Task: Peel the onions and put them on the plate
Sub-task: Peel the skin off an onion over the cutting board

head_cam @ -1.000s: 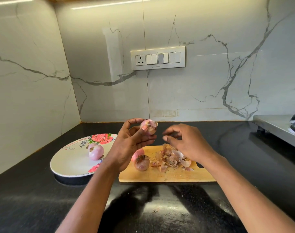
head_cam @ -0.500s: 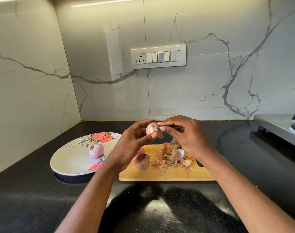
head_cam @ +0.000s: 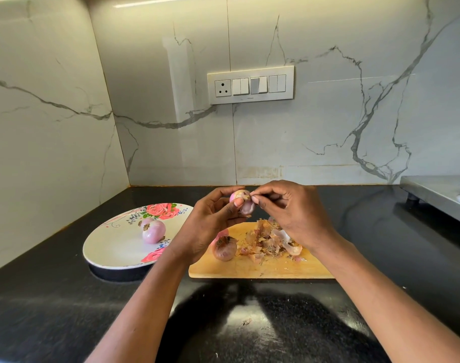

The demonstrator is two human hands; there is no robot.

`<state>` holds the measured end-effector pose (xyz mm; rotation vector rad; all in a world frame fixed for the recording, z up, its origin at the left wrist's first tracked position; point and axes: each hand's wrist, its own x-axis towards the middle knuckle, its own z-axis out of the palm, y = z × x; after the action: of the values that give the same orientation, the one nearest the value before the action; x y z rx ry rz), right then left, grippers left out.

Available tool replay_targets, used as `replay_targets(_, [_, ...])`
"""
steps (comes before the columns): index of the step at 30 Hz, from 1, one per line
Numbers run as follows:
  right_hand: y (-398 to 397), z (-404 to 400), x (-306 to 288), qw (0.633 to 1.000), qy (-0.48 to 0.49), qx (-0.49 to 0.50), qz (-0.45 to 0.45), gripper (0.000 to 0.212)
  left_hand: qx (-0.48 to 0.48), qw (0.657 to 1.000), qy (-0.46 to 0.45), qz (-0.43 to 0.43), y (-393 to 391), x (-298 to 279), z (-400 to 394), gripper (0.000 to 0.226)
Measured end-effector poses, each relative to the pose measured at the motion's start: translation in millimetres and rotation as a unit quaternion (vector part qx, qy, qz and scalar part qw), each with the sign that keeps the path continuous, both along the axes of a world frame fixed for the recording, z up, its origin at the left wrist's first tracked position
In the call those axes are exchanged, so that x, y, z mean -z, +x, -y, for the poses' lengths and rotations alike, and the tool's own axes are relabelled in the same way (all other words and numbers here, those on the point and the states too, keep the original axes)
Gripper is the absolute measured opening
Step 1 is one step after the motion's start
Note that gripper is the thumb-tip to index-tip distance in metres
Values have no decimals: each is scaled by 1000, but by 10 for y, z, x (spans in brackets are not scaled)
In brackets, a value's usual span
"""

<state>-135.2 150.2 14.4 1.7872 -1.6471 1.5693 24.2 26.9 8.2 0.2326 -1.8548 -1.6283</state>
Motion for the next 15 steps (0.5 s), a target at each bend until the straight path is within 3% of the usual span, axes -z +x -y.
replay_targets(8, [58,57,49,999,-8,22,26,14,-1,1000,3,2,-5,22,2,40])
replay_targets(15, [49,23,8,997,24,-38,64,22,-11,1000,12,-11,-2,1,22,38])
